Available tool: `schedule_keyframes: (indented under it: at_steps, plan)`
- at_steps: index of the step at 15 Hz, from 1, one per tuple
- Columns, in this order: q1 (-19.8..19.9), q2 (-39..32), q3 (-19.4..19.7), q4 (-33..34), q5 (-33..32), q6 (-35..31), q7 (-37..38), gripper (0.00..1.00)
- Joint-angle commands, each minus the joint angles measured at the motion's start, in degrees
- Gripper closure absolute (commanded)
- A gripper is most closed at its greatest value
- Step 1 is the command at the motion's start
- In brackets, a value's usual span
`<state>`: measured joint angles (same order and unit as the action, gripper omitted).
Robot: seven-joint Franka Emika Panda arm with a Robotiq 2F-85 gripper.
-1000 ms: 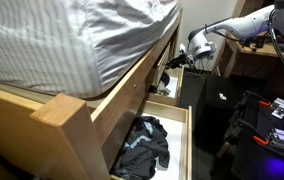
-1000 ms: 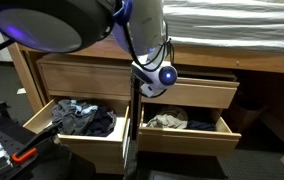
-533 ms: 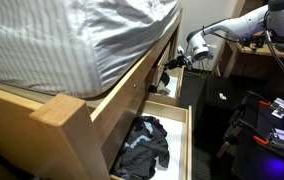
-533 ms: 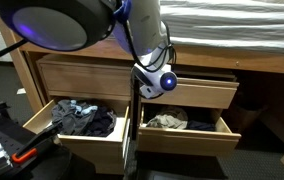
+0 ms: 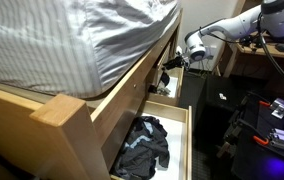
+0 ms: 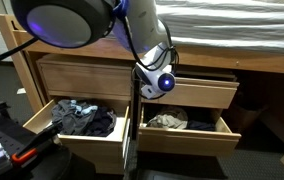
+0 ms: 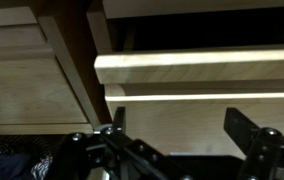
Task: Close the top left and right drawers
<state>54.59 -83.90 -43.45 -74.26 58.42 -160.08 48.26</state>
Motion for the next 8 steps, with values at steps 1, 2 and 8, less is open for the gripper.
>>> schedule_keyframes:
  at_steps: [1,2,8]
  plan:
    - [-3.0,0.0,0.9,3.9,10.4,-4.9,-10.0,0.00]
    - [-3.9,0.0,1.6,5.0,13.3,-5.1,-11.9,0.00]
    - [-5.1,-0.1,3.2,5.1,15.9,-3.6,-11.3,0.00]
